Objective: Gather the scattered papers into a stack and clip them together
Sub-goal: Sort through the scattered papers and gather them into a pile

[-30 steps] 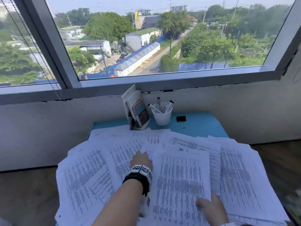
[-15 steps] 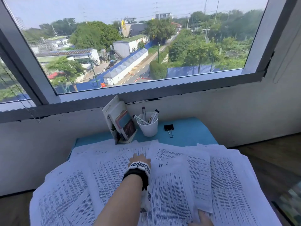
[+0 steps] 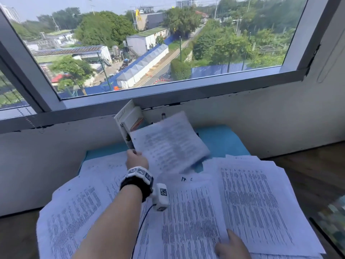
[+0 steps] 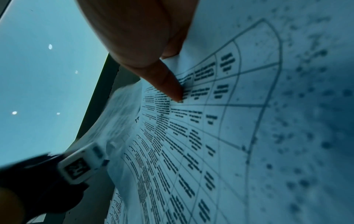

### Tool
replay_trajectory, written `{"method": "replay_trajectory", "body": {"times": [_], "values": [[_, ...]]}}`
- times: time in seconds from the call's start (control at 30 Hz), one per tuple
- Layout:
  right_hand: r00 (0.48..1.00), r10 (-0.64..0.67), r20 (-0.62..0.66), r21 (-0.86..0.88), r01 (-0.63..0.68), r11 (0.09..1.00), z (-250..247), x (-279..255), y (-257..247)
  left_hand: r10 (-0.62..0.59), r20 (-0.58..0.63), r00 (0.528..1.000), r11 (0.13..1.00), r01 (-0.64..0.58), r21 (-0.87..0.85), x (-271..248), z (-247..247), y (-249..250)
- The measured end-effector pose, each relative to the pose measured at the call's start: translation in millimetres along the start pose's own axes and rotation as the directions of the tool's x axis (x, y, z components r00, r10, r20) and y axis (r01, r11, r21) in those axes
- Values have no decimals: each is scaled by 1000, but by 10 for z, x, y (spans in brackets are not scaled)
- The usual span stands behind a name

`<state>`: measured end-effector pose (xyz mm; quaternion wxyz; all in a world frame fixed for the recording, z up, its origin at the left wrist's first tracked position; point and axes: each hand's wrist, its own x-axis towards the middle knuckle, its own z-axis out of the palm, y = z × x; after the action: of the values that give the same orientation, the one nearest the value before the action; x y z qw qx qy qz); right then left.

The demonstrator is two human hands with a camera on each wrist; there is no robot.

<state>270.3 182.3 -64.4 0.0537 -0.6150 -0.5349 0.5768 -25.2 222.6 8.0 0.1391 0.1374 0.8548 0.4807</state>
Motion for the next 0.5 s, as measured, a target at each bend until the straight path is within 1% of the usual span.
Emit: {"method": "replay_trajectory", "body": {"times": [0.03,0.07,0.1,0.13,0.17,0.23,0.27,0.3,0.33,0.37,0.4,0.43,0.47,0.5], "values": [[1000,19,-24,35,-18,999,-7,-33,-6,-55,-79,995,993,46,-111,38,-190,-23],[999,-7,-42,41,9,999,-1,-48,5,-102,-128,986,977,75,-200,84,-384,-120],[997,-42,-62,20,43,999,-8,-49,25,-142,-143,979,960,102,-260,86,-549,-223],[995,-56,-79,8,56,998,-15,-123,-15,-185,-125,975,945,141,-295,58,-681,-352],[991,-89,-103,0,89,996,-11,-132,-6,-207,-80,975,929,170,-330,-33,-776,-506],[979,-162,-126,2,163,987,-10,-168,-33,-228,95,969,842,245,-480,-359,-890,-799],[970,-194,-147,24,200,980,21,-233,-78,-208,166,964,837,263,-480,-609,-917,-912],[963,-221,-152,77,235,969,65,-245,-76,-204,219,954,852,283,-440,-862,-928,-1005],[963,-218,-161,132,240,962,115,-283,-87,-212,258,943,869,302,-391,-1113,-893,-1123],[964,-211,-162,181,239,954,166,-284,-92,-235,303,923,864,342,-369,-1355,-848,-1216],[966,-192,-173,233,230,945,221,-330,-118,-251,333,909,861,367,-352,-1529,-790,-1329],[974,-164,-153,316,206,926,261,-349,-118,-268,350,898,879,376,-293,-1665,-692,-1459],[985,-141,-100,455,172,874,303,-351,-107,-249,346,905,908,342,-240,-1756,-627,-1550],[990,-137,-27,585,127,801,341,-338,-107,-230,346,909,930,310,-197,-1832,-544,-1647]]}}
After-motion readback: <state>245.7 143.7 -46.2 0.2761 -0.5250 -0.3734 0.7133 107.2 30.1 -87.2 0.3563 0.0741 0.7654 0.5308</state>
